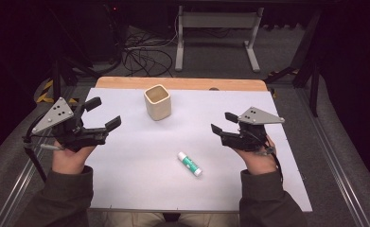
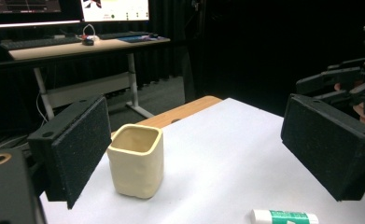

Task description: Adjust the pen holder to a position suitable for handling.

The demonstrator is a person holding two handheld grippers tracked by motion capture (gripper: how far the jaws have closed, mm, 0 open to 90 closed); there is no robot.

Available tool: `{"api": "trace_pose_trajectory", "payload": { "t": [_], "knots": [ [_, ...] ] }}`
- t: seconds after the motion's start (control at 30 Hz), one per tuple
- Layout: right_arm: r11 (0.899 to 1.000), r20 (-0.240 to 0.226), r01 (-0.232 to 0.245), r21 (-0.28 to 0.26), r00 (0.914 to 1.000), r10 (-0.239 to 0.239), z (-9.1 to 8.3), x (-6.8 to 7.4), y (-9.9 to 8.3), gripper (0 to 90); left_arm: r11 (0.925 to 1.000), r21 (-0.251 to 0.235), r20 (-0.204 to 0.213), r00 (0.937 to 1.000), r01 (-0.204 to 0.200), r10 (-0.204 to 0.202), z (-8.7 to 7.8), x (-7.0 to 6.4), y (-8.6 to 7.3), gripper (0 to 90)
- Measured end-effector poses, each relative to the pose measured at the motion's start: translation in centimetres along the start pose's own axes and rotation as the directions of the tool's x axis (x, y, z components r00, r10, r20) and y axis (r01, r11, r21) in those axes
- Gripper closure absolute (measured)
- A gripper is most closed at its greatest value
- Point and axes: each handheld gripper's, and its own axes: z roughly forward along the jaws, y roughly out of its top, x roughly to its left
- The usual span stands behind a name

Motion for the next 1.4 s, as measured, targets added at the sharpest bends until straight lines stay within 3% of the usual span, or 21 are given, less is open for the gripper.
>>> {"api": "trace_pose_trajectory", "payload": {
  "t": [0.07,0.27,0.83,1.03,1.4],
  "knots": [
    [1.000,-0.003,0.003,0.014,1.0000,-0.003,0.4,0.2,0.0,39.6,1.0000,0.005,0.001,1.0000,-0.008,0.008,0.0,0.0,0.0,9.3],
    [0.993,-0.032,0.016,0.119,0.9994,-0.012,2.9,1.4,-0.5,41.7,1.0000,0.006,0.002,1.0000,-0.002,0.002,0.3,-0.2,-0.2,9.3],
    [0.965,-0.090,0.040,0.258,0.9958,-0.017,7.3,3.4,-1.8,43.8,0.9998,0.017,-0.005,0.9999,-0.010,0.010,0.8,-0.4,-0.6,9.3],
    [0.952,-0.114,0.058,0.301,0.9931,-0.025,8.7,4.2,-2.3,44.8,0.9997,0.021,-0.002,1.0000,-0.009,0.009,0.9,-0.3,-0.7,9.3],
    [0.913,-0.148,0.084,0.399,0.9887,-0.026,11.1,5.4,-3.5,46.5,0.9994,0.034,-0.003,1.0000,-0.001,0.001,1.2,-0.3,-1.0,9.4]
  ]
}}
